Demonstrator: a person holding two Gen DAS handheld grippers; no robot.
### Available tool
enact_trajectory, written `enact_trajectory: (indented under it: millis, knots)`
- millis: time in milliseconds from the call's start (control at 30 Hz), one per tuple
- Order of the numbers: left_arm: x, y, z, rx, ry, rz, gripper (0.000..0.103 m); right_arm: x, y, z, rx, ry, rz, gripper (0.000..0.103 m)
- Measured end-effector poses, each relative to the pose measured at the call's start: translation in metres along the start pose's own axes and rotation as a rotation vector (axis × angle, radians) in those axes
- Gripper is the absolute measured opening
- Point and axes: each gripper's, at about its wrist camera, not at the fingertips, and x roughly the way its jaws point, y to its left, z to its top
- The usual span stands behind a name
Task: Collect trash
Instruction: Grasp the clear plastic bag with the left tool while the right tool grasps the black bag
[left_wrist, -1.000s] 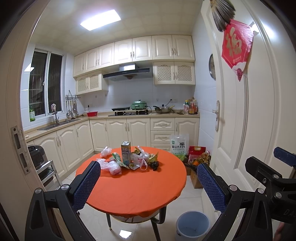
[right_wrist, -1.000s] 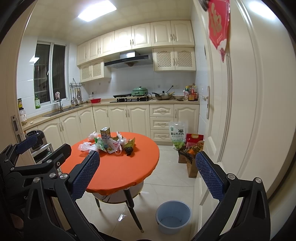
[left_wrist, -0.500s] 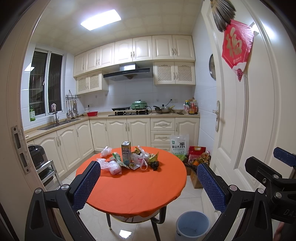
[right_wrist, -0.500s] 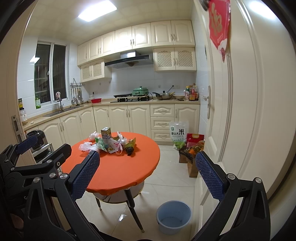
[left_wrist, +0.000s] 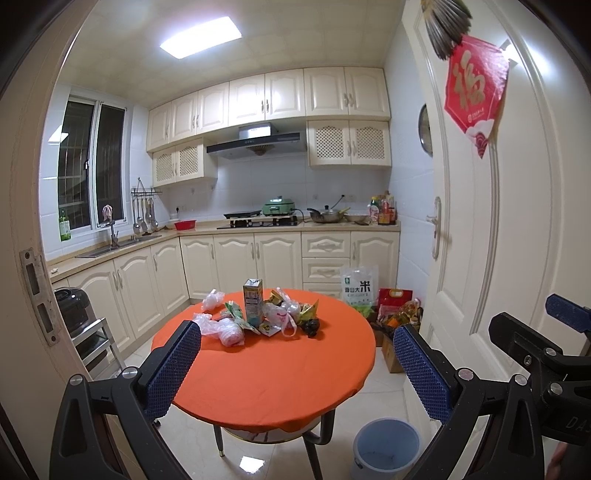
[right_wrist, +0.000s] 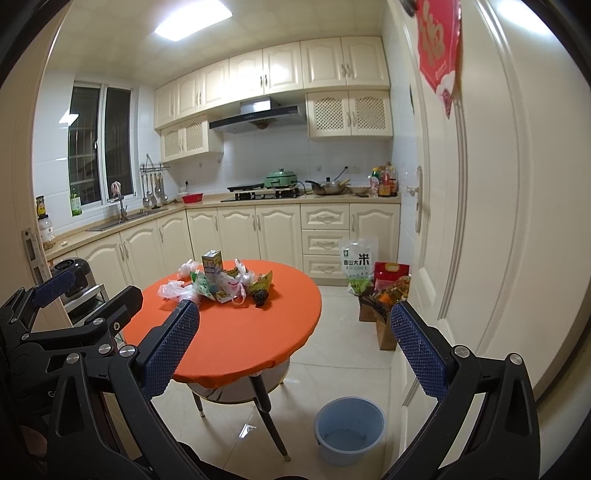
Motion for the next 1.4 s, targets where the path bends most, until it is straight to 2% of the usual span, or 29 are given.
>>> enact_trajectory:
  millis: [200,367,633,833,1000,1067,1133,1200,1300,1400]
  knots:
    - [0.022,0.006,-0.004,-0.003,0.014,-0.019,0.102,0.016,0.002,-0.006,0.006,0.016,-0.002,0.103]
    - [0.053,0.027,-0.008,0.000,0.055,-0.041,0.102,0.042,0.000,-0.011,0.038,0.049,0.015,0.103]
    - [0.128,0.087,-0.017,0.012,0.155,-0.008,0.102,0.123,-0.003,-0.027,0.043,0.170,0.020,0.103]
    - [0.197,0.128,-0.015,0.031,0.236,0.036,0.102,0.209,0.010,-0.034,-0.025,0.215,0.015,0.103]
    - [0.267,0.166,-0.007,-0.021,0.299,0.049,0.102,0.294,0.035,-0.037,-0.077,0.310,0.060,0.103]
    - [0.296,0.176,-0.003,-0.042,0.322,0.028,0.102,0.325,0.045,-0.038,-0.090,0.342,0.066,0.103]
    - [0.334,0.182,-0.001,-0.057,0.390,0.008,0.102,0.351,0.052,-0.039,-0.092,0.364,0.059,0.103]
    - [0.366,0.190,-0.002,-0.070,0.419,-0.005,0.102,0.380,0.060,-0.043,-0.092,0.399,0.059,0.103]
    - [0.418,0.192,-0.005,-0.006,0.468,0.056,0.102,0.413,0.066,-0.048,-0.082,0.445,0.062,0.103]
    - [0.451,0.189,-0.010,0.067,0.521,0.091,0.101,0.438,0.070,-0.052,-0.087,0.485,0.065,0.103]
